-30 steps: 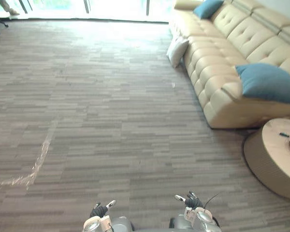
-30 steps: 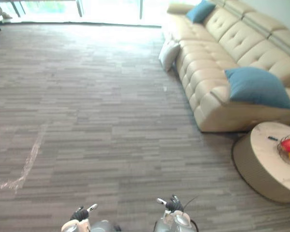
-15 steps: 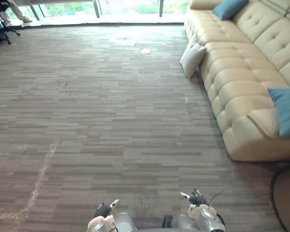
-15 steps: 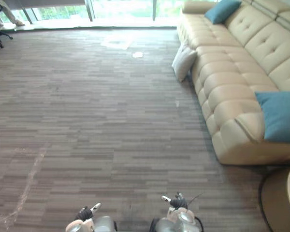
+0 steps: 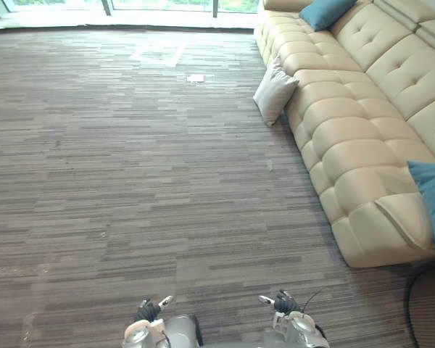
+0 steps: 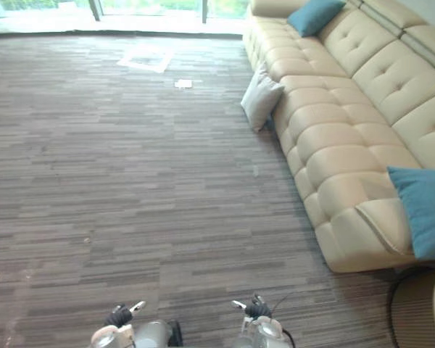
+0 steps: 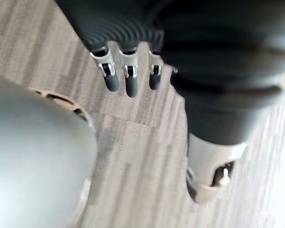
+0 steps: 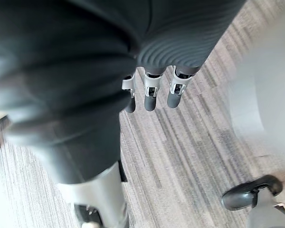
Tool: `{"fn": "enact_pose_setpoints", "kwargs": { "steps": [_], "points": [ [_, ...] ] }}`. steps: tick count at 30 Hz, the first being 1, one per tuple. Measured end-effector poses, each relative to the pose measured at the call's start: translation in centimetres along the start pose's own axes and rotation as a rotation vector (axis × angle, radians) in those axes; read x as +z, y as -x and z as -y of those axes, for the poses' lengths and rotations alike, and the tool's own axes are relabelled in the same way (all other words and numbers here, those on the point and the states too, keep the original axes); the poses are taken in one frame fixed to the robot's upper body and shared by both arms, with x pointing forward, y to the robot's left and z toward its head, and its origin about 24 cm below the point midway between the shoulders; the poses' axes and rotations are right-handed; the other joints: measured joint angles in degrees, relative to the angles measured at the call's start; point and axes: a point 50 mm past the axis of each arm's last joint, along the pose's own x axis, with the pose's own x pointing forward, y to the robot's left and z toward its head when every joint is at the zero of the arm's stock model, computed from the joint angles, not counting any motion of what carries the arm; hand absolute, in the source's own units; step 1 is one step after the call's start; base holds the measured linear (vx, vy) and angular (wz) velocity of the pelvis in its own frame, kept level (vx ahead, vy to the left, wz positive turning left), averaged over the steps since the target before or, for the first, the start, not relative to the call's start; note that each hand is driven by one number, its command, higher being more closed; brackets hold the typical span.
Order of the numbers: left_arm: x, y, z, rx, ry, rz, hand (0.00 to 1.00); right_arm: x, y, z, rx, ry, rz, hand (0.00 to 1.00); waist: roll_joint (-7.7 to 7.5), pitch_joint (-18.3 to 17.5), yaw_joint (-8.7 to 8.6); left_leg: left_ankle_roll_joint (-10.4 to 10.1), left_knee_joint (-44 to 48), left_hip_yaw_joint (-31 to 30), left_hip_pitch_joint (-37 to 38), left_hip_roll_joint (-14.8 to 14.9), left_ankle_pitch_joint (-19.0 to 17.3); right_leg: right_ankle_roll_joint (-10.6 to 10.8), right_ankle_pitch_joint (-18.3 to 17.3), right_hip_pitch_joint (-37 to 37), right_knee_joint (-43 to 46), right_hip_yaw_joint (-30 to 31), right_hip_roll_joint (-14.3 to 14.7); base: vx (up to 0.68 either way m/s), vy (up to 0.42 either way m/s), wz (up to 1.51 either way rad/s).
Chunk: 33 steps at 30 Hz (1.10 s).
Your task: Pick up cushions and gather them together orderly.
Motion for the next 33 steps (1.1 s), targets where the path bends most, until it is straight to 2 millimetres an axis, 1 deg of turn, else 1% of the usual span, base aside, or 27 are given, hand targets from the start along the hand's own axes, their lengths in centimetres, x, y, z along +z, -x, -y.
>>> {"fn": "enact_pose_setpoints", "kwargs": {
  "steps": [2,3,4,6,7,8,9,11,12,13,14,15,17,19,20,21,22,23,24,25,26,27,28,29,30,31,33],
  "points": [
    [0.0,0.0,0.2,-0.005,0.001,-0.002,0.00,0.7,0.0,-0.1,0.005,-0.003,0.033,0.00,0.05,0.0,-0.71,-0.7,-2.8,0.0,4.0,0.1,-1.2,-0.9,-2.0,-5.1,-6.9,-5.2,0.4,0.44,0.002,0.10],
    [-0.1,0.0,0.3,-0.006,0.000,-0.006,0.00,1.1,-0.1,-0.1,0.006,-0.004,0.045,0.00,0.06,0.0,-1.56,-1.1,-4.6,-0.2,6.2,0.2,-1.4,-1.3,-1.6,-7.4,-16.5,-9.1,0.9,0.49,-0.067,0.27],
    [0.0,0.0,0.5,-0.010,0.001,-0.006,0.00,1.3,-0.2,0.0,0.002,-0.010,0.050,0.00,0.21,0.0,-1.99,-1.9,-6.4,-0.6,8.1,0.2,-1.7,-1.3,0.2,-8.2,-26.9,-11.4,1.9,0.52,-0.089,0.32],
    [0.0,0.0,0.8,-0.017,0.005,-0.005,0.00,1.4,-0.2,0.2,-0.006,-0.022,0.053,0.00,0.40,0.1,-2.25,-3.0,-9.3,-1.3,12.3,0.0,-2.4,-0.3,5.4,-8.0,-43.2,-10.4,4.6,0.68,-0.157,0.41],
    [-0.3,0.0,1.0,-0.021,0.005,-0.012,0.00,1.6,-0.2,0.4,-0.007,-0.019,0.059,0.00,0.67,0.2,-2.57,-3.0,-10.0,-2.7,14.9,0.1,-2.6,-2.8,10.0,-7.8,-42.6,-7.9,5.9,0.68,-0.154,0.45],
    [-0.4,0.1,1.3,-0.025,0.015,-0.017,0.00,1.8,-0.3,0.5,-0.009,-0.014,0.065,0.00,1.42,0.0,-2.82,-3.1,-8.9,-4.0,15.8,0.9,-2.4,-4.2,10.5,-7.9,-39.2,-7.1,6.4,0.57,-0.129,0.39],
    [-0.8,0.2,2.1,-0.040,0.048,-0.030,0.00,2.2,-0.3,0.9,-0.017,-0.006,0.073,0.00,3.18,-0.4,-2.76,-3.5,-4.4,-5.6,15.4,2.6,-2.1,-6.8,6.8,-8.6,-33.6,-7.7,6.8,0.70,-0.195,0.25],
    [-0.8,0.3,2.7,-0.051,0.063,-0.026,0.00,2.7,-0.5,1.3,-0.023,0.002,0.088,0.00,5.57,0.0,-2.60,-7.8,13.7,-8.6,9.1,6.2,1.2,-8.3,1.4,-6.6,-29.6,-8.7,8.2,0.81,-0.262,0.01],
    [-0.9,0.4,2.9,-0.049,0.088,-0.028,0.00,3.0,-0.5,1.1,-0.019,0.008,0.094,0.00,6.93,0.3,-2.18,-10.1,29.1,-11.4,2.3,8.6,8.6,-8.9,-0.7,-3.9,-30.4,-8.5,9.9,0.66,-0.172,-0.28],
    [-1.1,0.4,2.9,-0.047,0.096,-0.031,0.00,3.0,-0.5,1.1,-0.017,0.012,0.094,0.00,7.38,0.6,-1.94,-10.6,35.8,-11.6,-0.6,10.2,9.3,-9.2,-1.3,-2.2,-31.4,-8.4,11.1,0.65,-0.093,-0.51],
    [-0.7,0.4,2.7,-0.046,0.097,-0.014,0.00,2.8,-0.6,0.3,-0.003,0.017,0.077,0.00,8.19,1.2,-1.63,-9.7,44.9,-9.9,-5.5,12.9,7.9,-9.8,-2.2,3.3,-34.2,-7.5,12.9,0.64,-0.048,-0.41],
    [-0.2,0.3,2.3,-0.039,0.092,0.005,0.00,2.5,-0.5,-0.2,0.008,0.013,0.063,0.00,6.91,1.9,-1.44,-9.5,46.4,-8.8,-8.5,13.3,6.3,-9.9,-2.5,7.3,-37.0,-7.1,13.1,0.63,-0.050,-0.30],
    [0.6,0.2,1.6,-0.028,0.075,0.040,0.00,1.8,-0.5,-1.2,0.030,0.004,0.039,0.00,4.57,1.7,-1.20,-7.2,38.4,-3.6,-15.7,12.5,2.9,-8.9,-1.8,15.7,-45.6,-5.2,12.8,0.64,-0.040,-0.23],
    [0.8,0.2,1.7,-0.028,0.075,0.046,0.00,1.8,-0.5,-1.5,0.038,0.004,0.034,0.00,4.04,1.1,-0.21,-6.3,23.6,-2.2,-19.0,10.0,2.6,-7.9,-1.2,19.2,-49.9,-3.9,12.1,0.49,0.038,-0.48],
    [0.8,0.2,1.7,-0.027,0.076,0.047,0.00,1.9,-0.5,-1.5,0.037,0.005,0.037,0.00,4.13,1.1,0.78,-6.1,10.8,-3.6,-21.3,7.9,4.9,-7.4,-1.3,22.0,-52.9,-2.5,11.6,0.53,0.158,-0.60],
    [0.8,0.2,1.7,-0.027,0.076,0.047,0.00,1.8,-0.5,-1.5,0.037,0.007,0.033,0.00,4.07,1.0,1.25,-6.7,4.2,-5.0,-21.8,6.8,8.1,-6.3,-1.6,23.4,-54.4,-1.8,11.3,0.61,0.240,-0.70],
    [0.6,0.2,1.6,-0.024,0.076,0.045,0.00,1.4,-0.5,-1.3,0.034,0.019,0.013,0.00,3.69,0.7,1.77,-7.9,0.4,-6.9,-22.1,5.6,15.4,-4.8,-2.3,25.2,-56.4,-0.8,10.6,0.50,0.240,-0.49],
    [0.4,0.2,1.4,-0.020,0.075,0.039,0.00,1.1,-0.5,-1.2,0.032,0.028,0.005,0.00,3.46,0.4,1.75,-7.6,0.8,-7.1,-22.1,4.8,17.4,-4.2,-2.7,25.7,-56.9,-0.2,10.6,0.53,0.265,-0.25],
    [0.9,0.1,0.8,-0.009,0.057,0.057,0.00,0.7,-0.5,-1.7,0.043,0.030,-0.016,0.00,1.67,-0.2,1.18,-3.4,3.6,-7.2,-22.7,2.3,15.1,-2.9,-4.4,27.1,-56.6,0.0,7.8,0.58,0.261,-0.06],
    [1.2,0.0,0.8,-0.012,0.048,0.061,0.00,0.5,-0.4,-1.6,0.041,0.032,-0.023,0.00,1.04,-0.4,1.34,-1.9,5.9,-6.2,-22.9,2.0,12.6,-2.8,-4.4,26.3,-54.2,0.3,6.6,0.58,0.260,-0.10],
    [1.1,0.0,0.8,-0.011,0.048,0.060,0.00,0.2,-0.3,-1.5,0.038,0.036,-0.029,0.00,0.72,-0.6,1.56,-1.5,6.3,-5.5,-22.5,1.9,11.8,-2.8,-4.4,25.4,-52.0,0.8,6.1,0.63,0.278,-0.40],
    [1.0,0.0,0.7,-0.012,0.036,0.056,0.00,0.0,-0.3,-1.5,0.040,0.064,-0.034,0.00,0.41,-1.2,2.24,-0.7,6.6,-3.8,-21.0,1.7,9.8,-2.4,-4.2,21.3,-42.4,2.0,5.1,0.48,0.236,-0.41],
    [0.9,0.0,0.6,-0.015,0.010,0.046,0.00,-0.1,-0.3,-1.6,0.042,0.065,-0.035,0.00,0.21,-1.1,1.99,-0.2,5.5,-3.4,-18.4,0.8,8.4,0.5,-2.3,16.1,-30.0,2.5,3.4,0.48,0.228,-0.31],
    [0.9,0.0,0.5,-0.014,0.002,0.044,0.00,-0.1,-0.3,-1.7,0.042,0.065,-0.036,0.00,0.06,-1.0,1.47,0.1,4.7,-3.0,-16.9,0.3,7.9,1.7,0.0,13.3,-24.1,2.8,2.5,0.47,0.195,-0.08],
    [0.6,-0.1,0.4,-0.010,-0.013,0.019,0.00,-0.3,-0.2,-1.6,0.043,0.073,-0.038,0.00,0.06,-0.8,0.96,0.7,3.2,-2.7,-12.0,-0.8,6.3,2.1,1.4,7.9,-9.9,3.0,0.5,0.49,0.166,-0.04],
    [0.2,0.0,0.4,-0.010,-0.019,0.001,0.00,-0.2,-0.2,-1.5,0.046,0.099,-0.031,0.00,0.62,-0.4,0.80,0.9,1.8,-2.6,-7.6,-1.0,5.6,1.6,0.9,5.7,-4.5,2.1,0.1,0.57,0.157,-0.03],
    [0.0,0.0,0.8,-0.019,-0.014,-0.006,0.00,0.1,-0.1,-1.7,0.052,0.113,-0.009,0.00,1.51,-0.3,0.60,1.0,-2.3,-2.5,-0.8,-0.9,5.0,0.5,-0.8,1.1,-3.1,-2.1,0.3,0.49,0.082,0.02]
  ]
}}
